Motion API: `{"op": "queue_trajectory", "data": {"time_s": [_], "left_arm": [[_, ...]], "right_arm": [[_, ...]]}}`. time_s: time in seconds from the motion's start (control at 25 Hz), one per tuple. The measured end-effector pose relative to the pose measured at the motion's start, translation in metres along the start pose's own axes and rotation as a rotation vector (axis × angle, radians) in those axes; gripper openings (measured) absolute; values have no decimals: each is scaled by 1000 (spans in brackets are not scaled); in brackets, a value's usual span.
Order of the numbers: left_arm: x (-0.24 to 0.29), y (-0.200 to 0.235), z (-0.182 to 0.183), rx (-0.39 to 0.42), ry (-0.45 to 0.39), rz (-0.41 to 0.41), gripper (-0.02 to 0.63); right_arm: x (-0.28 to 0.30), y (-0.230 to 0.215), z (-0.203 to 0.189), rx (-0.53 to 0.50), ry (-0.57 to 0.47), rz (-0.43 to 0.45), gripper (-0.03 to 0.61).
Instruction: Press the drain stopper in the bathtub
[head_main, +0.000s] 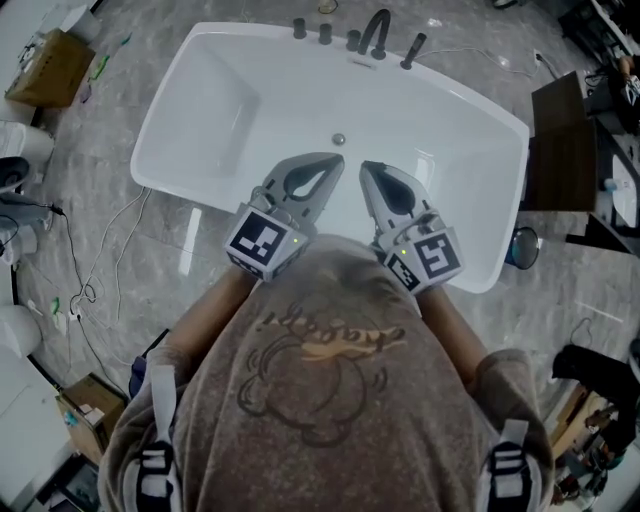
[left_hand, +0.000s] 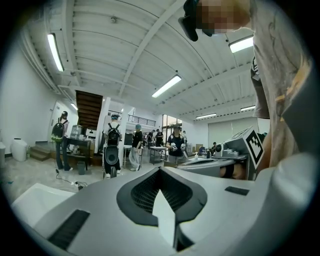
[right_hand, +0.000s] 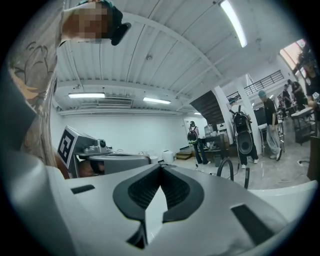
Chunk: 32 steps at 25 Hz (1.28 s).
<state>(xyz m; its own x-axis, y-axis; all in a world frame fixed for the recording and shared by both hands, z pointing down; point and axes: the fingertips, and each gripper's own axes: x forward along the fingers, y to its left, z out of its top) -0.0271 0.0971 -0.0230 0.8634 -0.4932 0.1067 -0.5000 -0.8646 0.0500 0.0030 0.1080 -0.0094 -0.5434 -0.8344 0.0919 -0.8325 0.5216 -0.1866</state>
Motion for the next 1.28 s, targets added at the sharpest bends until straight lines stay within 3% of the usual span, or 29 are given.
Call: {"op": "queue_trajectory", "data": {"time_s": [0.32,0.8,1.28], "left_arm": [[-2,2,-9,-10,-1,19,11],[-11,-3,-8,-27,6,33,11],[-17,-10,-13,-23,19,40,11]], "right_arm": [[-3,-3,-5,7,-5,9,5],[-7,15,0,-37,0,121,5],[-17,23,-5,-49,28,149,5]]}}
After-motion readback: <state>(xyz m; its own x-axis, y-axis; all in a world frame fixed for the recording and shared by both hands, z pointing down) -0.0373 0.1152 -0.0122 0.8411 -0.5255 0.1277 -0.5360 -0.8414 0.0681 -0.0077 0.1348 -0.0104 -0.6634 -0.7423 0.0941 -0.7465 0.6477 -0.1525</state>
